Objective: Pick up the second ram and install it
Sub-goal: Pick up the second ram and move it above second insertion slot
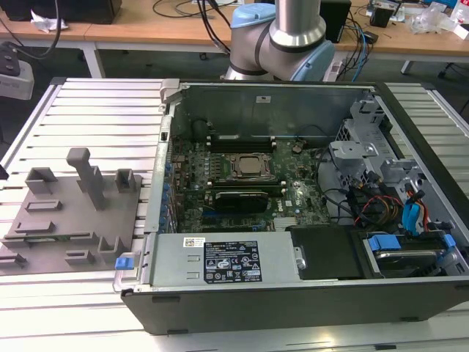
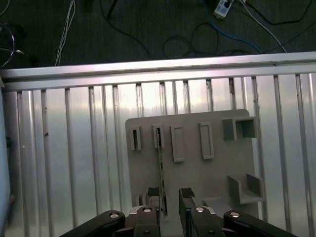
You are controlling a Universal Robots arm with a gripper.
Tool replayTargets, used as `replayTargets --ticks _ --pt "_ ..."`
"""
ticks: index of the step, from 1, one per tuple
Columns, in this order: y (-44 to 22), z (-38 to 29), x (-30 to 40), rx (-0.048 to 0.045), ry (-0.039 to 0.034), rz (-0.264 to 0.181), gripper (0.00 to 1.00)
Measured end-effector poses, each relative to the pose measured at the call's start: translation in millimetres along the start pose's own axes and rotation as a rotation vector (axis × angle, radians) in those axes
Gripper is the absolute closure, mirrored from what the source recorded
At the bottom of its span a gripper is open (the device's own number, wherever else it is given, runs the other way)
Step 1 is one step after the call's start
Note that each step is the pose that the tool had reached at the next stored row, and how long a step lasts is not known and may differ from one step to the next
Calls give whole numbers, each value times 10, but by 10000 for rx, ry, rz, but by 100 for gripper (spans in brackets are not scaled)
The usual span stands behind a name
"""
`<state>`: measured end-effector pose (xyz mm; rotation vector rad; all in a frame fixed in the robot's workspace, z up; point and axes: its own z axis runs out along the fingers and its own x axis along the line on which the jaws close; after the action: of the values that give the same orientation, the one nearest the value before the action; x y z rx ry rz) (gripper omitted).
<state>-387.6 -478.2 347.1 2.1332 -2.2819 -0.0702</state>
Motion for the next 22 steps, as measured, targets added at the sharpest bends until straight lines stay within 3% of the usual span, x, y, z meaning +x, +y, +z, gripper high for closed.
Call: replayTargets --ticks 7,9,22 --pt "-3 56 1 0 0 -6 70" --pt "-8 177 3 0 0 -20 70" --pt "-13 289 5 -1 1 -28 70"
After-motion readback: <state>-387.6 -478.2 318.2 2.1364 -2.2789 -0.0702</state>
